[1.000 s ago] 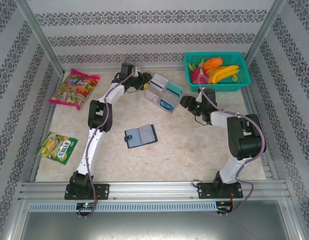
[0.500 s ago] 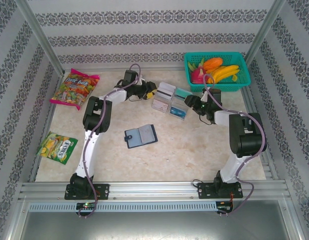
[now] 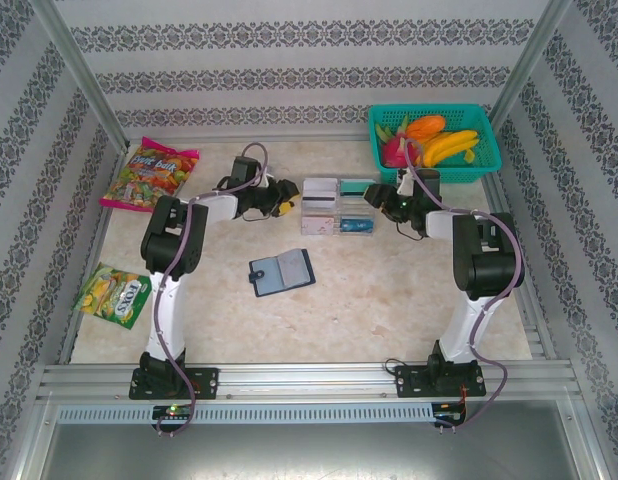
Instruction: Put the credit cards into the card holder
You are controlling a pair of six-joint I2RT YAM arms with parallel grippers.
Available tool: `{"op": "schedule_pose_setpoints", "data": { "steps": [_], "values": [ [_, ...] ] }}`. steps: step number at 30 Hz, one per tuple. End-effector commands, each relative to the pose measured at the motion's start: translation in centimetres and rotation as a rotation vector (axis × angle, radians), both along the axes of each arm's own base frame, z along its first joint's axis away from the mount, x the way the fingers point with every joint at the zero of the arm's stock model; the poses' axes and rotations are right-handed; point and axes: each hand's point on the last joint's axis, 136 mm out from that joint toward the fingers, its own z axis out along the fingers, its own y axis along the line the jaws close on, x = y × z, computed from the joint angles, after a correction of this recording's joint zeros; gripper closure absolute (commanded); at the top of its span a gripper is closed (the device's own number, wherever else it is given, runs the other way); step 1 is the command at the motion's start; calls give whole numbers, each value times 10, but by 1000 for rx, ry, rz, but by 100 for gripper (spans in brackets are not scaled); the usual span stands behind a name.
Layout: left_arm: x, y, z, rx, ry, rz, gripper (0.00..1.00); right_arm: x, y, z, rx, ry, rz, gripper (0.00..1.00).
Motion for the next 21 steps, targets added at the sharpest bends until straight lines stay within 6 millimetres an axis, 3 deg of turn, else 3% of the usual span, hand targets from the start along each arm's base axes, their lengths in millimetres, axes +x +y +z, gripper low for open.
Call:
{"op": "schedule_pose_setpoints", "data": {
  "steps": [1, 10, 15, 21],
  "values": [
    [-14, -23, 42, -31, -130, -92, 50, -24, 46, 0, 67, 25, 176, 43],
    [-8, 1, 47, 14, -132, -54, 50, -44, 63, -7, 44, 46, 195, 43],
    [-12, 12, 58, 56, -152, -41, 50, -38, 49, 7, 11, 18, 173, 42],
    [-11, 39, 60, 82, -143, 8, 50, -44, 33, 30, -112, -4, 174, 40]
  ]
}}
